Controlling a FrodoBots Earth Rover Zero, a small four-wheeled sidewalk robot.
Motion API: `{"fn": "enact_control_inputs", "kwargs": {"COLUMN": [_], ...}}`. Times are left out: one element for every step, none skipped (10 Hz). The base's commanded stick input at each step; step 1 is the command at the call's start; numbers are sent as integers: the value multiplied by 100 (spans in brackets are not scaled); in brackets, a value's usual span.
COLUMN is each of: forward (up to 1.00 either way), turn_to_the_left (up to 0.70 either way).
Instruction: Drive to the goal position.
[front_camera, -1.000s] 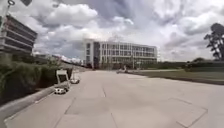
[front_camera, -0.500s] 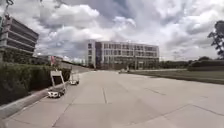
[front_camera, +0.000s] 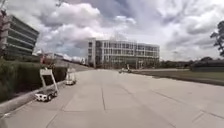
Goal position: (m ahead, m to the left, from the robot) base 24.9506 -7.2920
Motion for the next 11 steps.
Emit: {"fn": "enact_control_inputs", "kwargs": {"forward": [70, 70, 70, 70, 70, 70, 70, 70, 70, 70, 70], "turn_to_the_left": [1, 1, 0, 0, 0, 2, 13, 3, 4, 2, 7]}}
